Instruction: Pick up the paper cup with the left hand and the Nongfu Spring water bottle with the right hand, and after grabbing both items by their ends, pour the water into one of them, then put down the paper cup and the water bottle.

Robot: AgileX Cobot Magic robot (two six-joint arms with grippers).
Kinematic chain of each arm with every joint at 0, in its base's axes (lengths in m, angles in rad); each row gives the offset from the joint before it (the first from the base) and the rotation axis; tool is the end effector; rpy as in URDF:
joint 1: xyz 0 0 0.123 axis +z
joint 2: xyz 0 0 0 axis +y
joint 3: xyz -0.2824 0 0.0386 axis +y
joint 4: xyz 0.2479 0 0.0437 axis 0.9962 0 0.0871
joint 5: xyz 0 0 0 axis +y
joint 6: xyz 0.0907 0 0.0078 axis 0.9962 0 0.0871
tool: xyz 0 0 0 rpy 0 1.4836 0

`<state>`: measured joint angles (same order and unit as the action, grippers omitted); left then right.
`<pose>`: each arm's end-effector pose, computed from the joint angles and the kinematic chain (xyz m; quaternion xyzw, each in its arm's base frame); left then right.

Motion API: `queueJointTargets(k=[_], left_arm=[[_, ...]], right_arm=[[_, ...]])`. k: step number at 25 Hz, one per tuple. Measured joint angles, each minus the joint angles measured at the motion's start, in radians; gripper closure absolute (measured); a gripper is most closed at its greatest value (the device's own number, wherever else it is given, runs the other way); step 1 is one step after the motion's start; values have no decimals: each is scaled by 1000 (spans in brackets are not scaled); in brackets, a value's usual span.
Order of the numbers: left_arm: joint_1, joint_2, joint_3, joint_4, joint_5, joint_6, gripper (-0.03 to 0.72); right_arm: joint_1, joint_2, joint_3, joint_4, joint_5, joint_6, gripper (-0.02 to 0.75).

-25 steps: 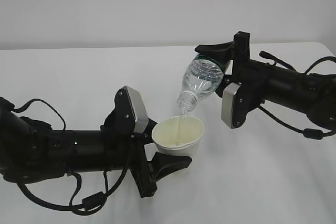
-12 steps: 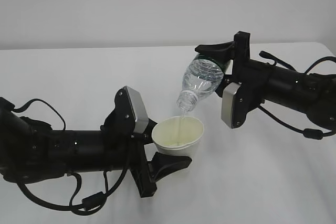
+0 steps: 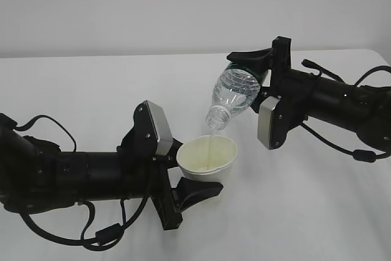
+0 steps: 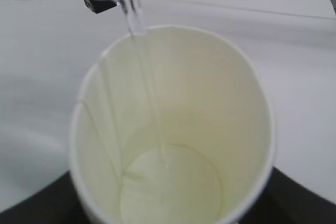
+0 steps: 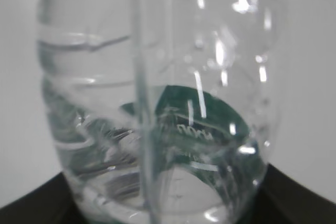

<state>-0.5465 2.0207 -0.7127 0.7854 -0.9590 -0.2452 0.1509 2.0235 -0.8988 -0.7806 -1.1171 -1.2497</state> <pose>0.2559 -0.2173 0.1013 0.4710 0.6699 -0.3227 0.4747 0.3621 0.1133 0.1504 -0.6829 0.2449 -0.2614 0.6366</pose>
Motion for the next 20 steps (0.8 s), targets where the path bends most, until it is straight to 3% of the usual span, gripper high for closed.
queueJointTargets(k=[20], left_arm=[[0, 0, 0, -14, 2, 0, 232]], right_arm=[[0, 0, 0, 12, 0, -12, 272]])
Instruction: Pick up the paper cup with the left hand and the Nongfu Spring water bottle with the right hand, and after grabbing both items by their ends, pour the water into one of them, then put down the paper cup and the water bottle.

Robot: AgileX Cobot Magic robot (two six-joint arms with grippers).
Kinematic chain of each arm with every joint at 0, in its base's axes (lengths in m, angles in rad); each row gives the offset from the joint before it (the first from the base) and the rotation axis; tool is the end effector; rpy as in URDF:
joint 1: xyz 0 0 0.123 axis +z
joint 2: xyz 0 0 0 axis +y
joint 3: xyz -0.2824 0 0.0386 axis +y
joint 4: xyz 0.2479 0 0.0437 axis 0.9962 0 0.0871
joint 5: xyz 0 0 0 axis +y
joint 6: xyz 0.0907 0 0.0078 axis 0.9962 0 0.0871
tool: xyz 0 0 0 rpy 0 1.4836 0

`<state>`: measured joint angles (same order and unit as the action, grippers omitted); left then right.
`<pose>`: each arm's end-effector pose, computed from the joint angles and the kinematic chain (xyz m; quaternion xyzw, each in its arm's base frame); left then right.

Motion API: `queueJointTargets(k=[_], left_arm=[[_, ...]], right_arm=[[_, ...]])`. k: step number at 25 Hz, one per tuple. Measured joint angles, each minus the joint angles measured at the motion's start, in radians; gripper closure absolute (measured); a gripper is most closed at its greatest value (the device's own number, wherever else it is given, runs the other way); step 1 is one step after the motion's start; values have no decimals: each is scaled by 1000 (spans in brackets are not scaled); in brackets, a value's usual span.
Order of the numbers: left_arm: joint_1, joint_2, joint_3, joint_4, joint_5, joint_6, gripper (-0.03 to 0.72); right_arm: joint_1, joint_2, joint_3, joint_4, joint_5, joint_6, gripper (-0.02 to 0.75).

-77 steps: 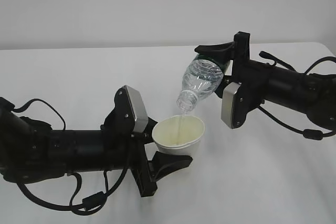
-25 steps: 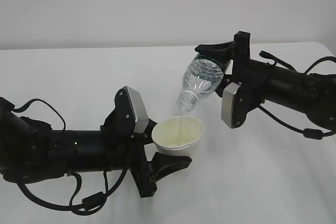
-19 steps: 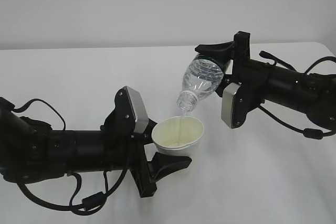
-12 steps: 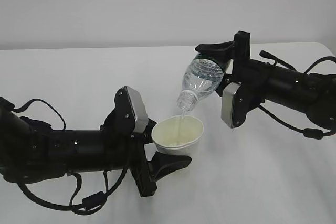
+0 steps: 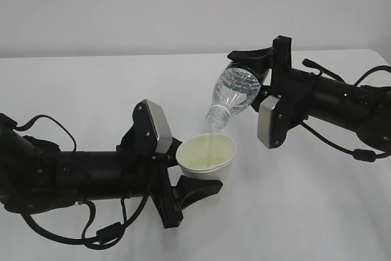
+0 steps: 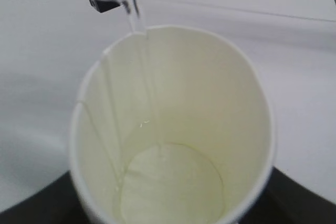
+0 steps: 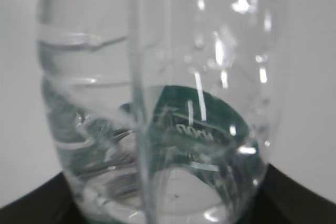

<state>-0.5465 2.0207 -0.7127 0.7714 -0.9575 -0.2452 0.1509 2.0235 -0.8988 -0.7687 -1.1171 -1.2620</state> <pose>0.2569 -0.2170 0.1014 0.4653 0.6733 -0.3211 0.4765 0.3628 0.1127 0.1507 -0.6814 0.2453 -0.2675 0.6356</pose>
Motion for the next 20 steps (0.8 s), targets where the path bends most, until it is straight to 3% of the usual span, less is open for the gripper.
queueJointTargets(k=[20], left_arm=[[0, 0, 0, -5, 0, 6, 232]], right_arm=[[0, 0, 0, 2, 0, -3, 271]])
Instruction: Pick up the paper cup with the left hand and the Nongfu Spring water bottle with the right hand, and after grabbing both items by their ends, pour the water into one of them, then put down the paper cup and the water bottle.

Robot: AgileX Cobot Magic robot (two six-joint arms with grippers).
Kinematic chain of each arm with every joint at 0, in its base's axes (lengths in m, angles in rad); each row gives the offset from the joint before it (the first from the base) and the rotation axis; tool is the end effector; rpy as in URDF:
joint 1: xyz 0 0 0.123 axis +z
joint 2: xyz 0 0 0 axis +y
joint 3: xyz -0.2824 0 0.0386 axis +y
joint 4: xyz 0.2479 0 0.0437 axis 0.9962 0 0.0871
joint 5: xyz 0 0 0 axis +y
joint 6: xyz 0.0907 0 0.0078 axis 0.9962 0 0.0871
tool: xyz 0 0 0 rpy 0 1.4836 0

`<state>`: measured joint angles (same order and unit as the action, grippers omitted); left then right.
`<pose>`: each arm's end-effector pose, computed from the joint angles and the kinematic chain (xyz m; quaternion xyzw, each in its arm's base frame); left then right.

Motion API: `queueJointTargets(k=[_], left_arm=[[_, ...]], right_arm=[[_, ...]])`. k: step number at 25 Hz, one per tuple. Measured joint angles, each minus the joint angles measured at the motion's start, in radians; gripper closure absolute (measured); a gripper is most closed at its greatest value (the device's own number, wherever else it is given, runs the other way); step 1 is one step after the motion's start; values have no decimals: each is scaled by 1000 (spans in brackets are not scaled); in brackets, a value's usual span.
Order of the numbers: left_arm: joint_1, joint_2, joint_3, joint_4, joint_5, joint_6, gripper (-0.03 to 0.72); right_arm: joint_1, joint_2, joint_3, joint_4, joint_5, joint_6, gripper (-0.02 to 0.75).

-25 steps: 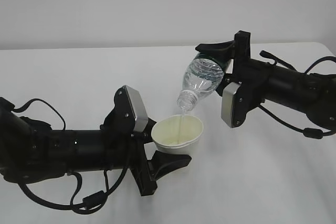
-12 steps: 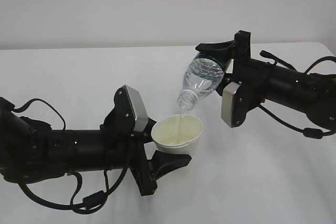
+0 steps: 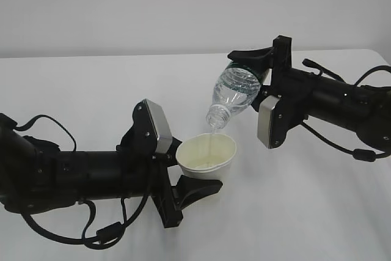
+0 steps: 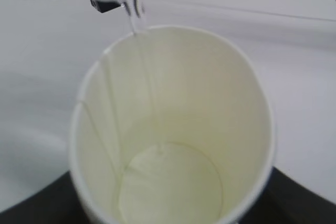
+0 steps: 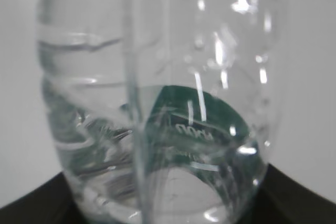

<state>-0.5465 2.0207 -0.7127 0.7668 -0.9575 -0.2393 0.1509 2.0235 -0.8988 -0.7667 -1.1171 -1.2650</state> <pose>0.2572 -0.2169 0.1015 0.4654 0.6729 -0.3193 0.4782 0.3629 0.1126 0.1508 -0.6813 0.2450 -0.2689 0.6353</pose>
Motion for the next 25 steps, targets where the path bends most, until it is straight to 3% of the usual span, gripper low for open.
queueJointTargets(k=[25], left_arm=[[0, 0, 0, -18, 0, 0, 232]], right_arm=[[0, 0, 0, 4, 0, -13, 272]])
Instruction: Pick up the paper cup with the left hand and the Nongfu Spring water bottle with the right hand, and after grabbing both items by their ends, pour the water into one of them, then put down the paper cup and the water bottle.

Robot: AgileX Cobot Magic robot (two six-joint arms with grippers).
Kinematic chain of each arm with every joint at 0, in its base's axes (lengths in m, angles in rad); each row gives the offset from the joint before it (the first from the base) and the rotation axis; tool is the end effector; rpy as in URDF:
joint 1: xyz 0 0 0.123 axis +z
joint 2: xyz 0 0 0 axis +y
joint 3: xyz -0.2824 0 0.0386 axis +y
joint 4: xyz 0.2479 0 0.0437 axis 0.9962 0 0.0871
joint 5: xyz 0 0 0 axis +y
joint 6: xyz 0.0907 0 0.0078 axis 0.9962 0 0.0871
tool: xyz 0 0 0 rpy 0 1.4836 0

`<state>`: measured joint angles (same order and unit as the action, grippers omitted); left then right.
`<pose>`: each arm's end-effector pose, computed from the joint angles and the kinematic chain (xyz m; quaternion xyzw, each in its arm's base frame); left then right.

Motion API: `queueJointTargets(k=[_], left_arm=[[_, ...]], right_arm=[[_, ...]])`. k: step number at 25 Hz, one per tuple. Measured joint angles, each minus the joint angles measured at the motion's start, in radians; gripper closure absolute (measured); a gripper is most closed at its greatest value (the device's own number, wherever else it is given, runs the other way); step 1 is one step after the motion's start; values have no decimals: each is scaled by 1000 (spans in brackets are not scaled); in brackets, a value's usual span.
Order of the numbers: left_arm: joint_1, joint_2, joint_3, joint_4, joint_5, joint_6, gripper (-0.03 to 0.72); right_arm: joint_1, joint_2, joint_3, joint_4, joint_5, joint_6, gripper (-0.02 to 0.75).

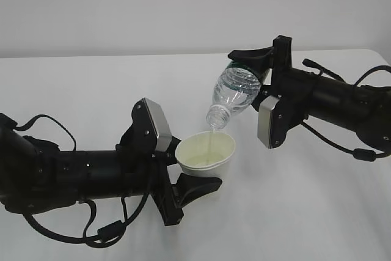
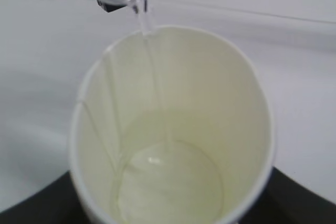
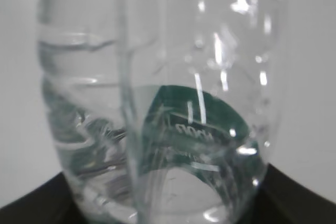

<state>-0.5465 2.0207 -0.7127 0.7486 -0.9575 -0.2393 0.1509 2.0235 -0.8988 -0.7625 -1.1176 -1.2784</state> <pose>0.2585 -0.2165 0.1018 0.4578 0.6768 -0.3177 0.4811 0.3631 0.1124 0.1509 -0.6817 0.2420 -0.2739 0.6338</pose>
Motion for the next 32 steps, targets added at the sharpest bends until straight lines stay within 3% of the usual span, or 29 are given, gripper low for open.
queueJointTargets(k=[32], left_arm=[[0, 0, 0, 0, 0, 0, 232]], right_arm=[[11, 0, 0, 4, -2, -5, 271]])
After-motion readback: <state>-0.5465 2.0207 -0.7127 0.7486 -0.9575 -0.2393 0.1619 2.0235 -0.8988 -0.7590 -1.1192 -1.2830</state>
